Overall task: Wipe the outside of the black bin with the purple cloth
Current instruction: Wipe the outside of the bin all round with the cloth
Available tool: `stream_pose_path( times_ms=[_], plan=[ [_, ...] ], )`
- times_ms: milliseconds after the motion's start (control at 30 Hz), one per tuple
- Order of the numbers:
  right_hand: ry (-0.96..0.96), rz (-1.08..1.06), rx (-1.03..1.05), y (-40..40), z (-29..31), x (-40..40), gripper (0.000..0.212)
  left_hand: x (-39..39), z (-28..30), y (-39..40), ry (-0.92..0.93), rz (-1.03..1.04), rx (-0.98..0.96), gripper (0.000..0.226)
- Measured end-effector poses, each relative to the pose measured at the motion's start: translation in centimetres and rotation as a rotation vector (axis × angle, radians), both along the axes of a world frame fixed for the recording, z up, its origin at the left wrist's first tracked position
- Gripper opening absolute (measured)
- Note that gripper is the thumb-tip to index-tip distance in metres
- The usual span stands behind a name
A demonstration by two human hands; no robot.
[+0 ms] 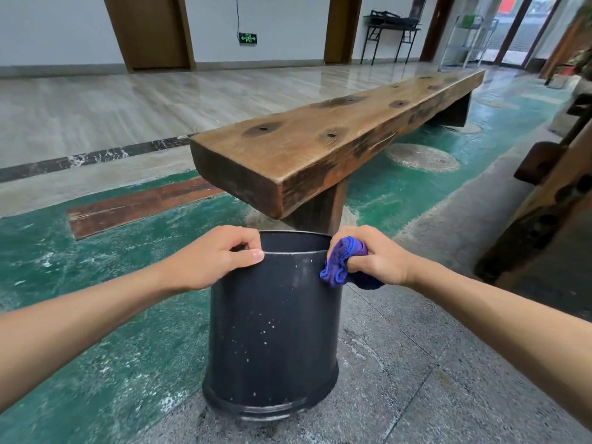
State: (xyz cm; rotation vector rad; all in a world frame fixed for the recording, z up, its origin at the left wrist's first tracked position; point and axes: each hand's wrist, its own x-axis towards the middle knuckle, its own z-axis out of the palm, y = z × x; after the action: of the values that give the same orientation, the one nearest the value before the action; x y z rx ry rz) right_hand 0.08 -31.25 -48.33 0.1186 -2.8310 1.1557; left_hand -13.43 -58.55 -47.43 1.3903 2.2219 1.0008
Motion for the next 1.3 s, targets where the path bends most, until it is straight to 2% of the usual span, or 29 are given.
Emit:
stream_pose_path(
  times_ms=[133,233,333,400,433,533,667,767,900,1067,1300],
  plan=[
    [-0.007,0.026,-0.113,-0.6,-1.2,-1.6,0.027,-0.3,-0.6,-1.2,0.011,0.019,-0.022,0.026],
    [0.041,-0.037,-0.220,-0.6,-2.7,-2.6,0.029,-1.0,-1.5,-1.8,-0.004,0.067,-0.004,0.027],
    [0.170,-0.213,-0.510,-0.8,-3.7,-3.6,0.031,-2.2,-2.4,-2.3,-0.052,0.131,0.053,0.024],
    [0.228,-0.392,-0.650,-1.2,-4.3,-4.1,0.017,-2.7,-3.0,-2.3,-0.076,0.148,0.082,0.023],
    [0.251,-0.479,-0.654,-1.4,-4.5,-4.3,0.011,-2.9,-3.1,-2.2,-0.083,0.152,0.089,0.023],
    [0.241,-0.648,-0.490,-2.6,-5.4,-5.1,0.013,-3.5,-2.9,-1.5,-0.121,0.154,0.078,0.023],
    [0.232,-0.613,-0.335,-5.3,-5.9,-5.4,0.027,-3.4,-2.6,-0.2,-0.096,0.207,0.062,0.024],
    [0.309,-0.523,-0.213,-6.9,-5.7,-5.4,0.036,-3.2,-2.9,0.6,-0.037,0.290,0.109,0.023],
    [0.394,-0.354,-0.100,-8.7,-6.0,-4.8,0.049,-3.6,-3.2,1.3,0.031,0.318,0.072,0.029],
    [0.353,-0.049,0.062,-10.2,-7.9,-2.9,0.059,-5.0,-3.7,1.3,0.064,0.368,0.073,0.032],
    [0.339,0.206,0.298,-8.9,-9.3,1.0,0.061,-5.9,-3.6,1.7,0.100,0.334,0.018,0.030]
  ],
)
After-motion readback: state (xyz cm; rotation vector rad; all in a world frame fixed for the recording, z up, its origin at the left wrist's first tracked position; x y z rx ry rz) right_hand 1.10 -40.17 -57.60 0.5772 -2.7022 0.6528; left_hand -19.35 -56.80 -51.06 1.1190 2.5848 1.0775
